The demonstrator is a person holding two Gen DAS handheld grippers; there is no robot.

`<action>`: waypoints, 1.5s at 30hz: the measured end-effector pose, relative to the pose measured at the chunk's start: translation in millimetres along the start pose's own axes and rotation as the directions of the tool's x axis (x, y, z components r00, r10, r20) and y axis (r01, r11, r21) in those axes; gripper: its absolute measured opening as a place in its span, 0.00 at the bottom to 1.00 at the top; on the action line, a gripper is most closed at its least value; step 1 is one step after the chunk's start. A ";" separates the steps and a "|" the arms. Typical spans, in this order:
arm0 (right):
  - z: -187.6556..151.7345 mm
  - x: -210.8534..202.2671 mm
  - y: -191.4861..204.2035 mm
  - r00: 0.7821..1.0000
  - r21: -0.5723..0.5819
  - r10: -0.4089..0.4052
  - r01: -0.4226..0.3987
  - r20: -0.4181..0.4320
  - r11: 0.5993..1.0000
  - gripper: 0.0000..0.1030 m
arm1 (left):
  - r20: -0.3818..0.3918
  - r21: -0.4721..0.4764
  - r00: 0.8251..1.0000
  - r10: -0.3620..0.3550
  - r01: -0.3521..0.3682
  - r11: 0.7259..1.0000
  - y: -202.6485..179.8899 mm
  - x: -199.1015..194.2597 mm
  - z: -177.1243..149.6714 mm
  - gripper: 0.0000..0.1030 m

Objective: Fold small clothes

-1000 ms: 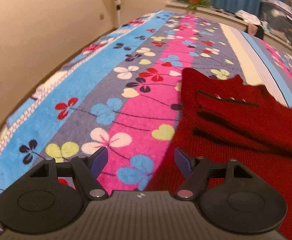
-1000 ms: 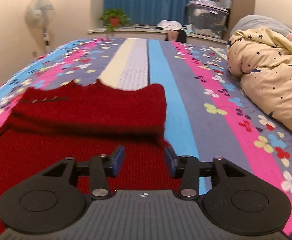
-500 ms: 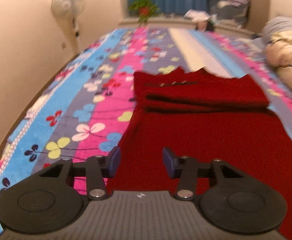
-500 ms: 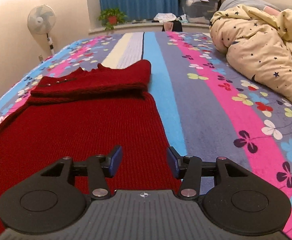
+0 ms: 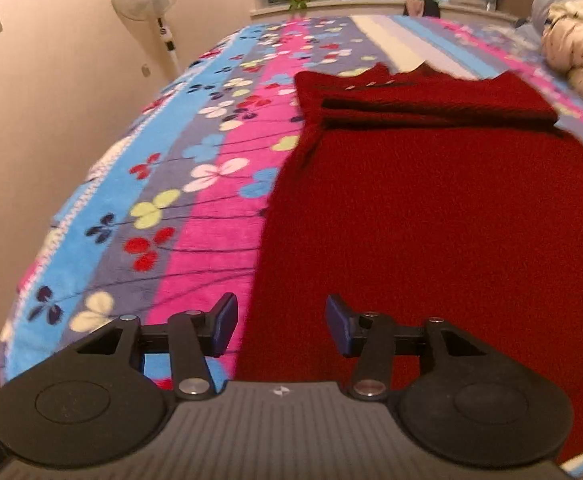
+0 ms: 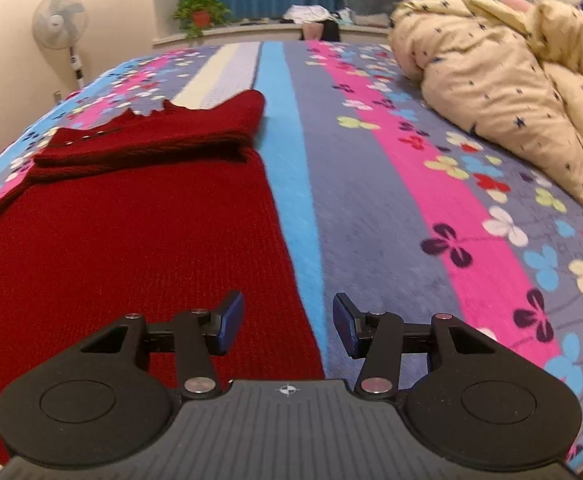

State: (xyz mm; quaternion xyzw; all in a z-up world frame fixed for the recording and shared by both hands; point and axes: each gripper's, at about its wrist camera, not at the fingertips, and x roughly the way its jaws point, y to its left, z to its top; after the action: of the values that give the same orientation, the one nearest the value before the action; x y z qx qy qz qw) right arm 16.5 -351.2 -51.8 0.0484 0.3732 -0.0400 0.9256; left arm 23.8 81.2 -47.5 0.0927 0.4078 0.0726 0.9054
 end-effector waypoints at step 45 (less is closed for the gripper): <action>-12.9 8.0 -23.2 0.988 0.112 0.094 -0.080 -0.126 0.990 0.10 | -0.134 -0.210 0.966 -0.222 0.191 0.959 50.2 6.0 -17.1 0.11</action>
State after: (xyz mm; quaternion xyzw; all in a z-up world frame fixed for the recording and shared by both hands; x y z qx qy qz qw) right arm 10.9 -372.9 -68.0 0.1167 0.4279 -0.0163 0.8961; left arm 12.0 133.1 -51.6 -0.0458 0.4759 0.0241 0.8780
